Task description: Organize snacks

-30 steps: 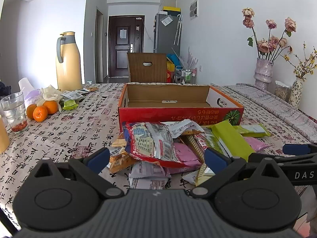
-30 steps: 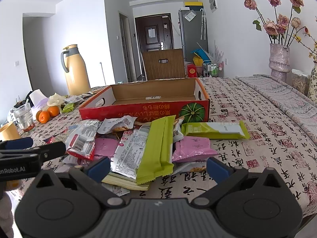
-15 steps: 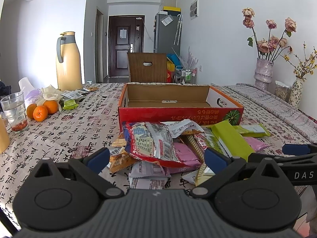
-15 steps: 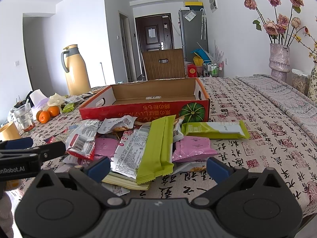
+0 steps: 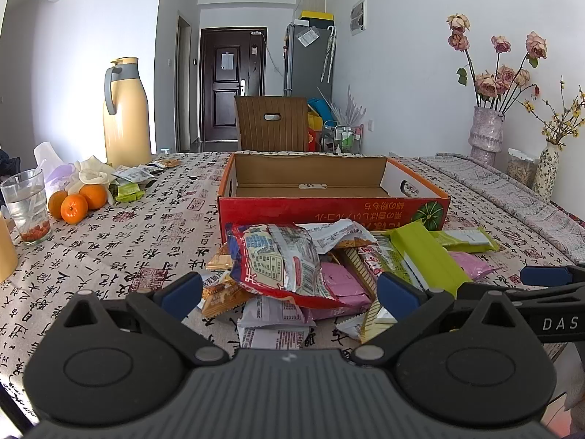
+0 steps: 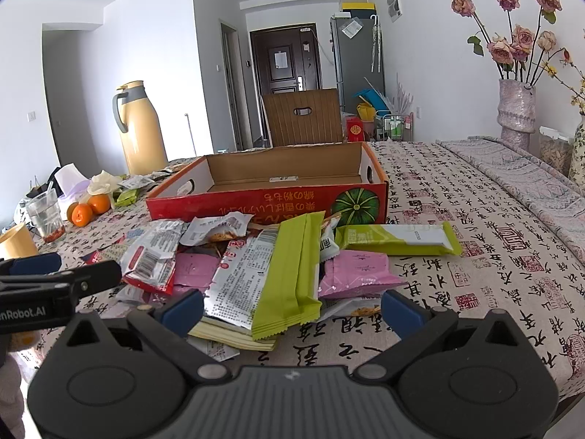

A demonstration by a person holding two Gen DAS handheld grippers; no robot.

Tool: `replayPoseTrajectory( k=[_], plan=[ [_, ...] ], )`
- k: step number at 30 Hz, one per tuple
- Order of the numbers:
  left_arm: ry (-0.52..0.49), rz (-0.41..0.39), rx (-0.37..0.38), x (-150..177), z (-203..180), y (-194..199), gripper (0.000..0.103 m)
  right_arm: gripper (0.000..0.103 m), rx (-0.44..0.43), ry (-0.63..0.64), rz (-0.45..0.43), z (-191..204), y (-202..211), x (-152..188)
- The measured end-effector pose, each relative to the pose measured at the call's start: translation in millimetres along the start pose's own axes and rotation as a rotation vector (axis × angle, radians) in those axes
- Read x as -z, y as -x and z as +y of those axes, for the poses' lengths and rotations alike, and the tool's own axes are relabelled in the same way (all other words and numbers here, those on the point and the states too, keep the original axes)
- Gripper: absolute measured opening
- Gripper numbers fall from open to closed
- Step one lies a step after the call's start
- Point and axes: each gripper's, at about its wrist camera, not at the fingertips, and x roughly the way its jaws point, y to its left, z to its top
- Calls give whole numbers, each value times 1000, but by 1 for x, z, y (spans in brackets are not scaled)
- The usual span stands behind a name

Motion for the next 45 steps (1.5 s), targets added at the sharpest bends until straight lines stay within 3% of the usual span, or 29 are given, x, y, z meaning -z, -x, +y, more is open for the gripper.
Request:
replayPoseTrajectory(
  k=[45],
  plan=[
    [28,45,22,7,0,-11,103,103,-30,-10,28,3,-12,6]
  ],
)
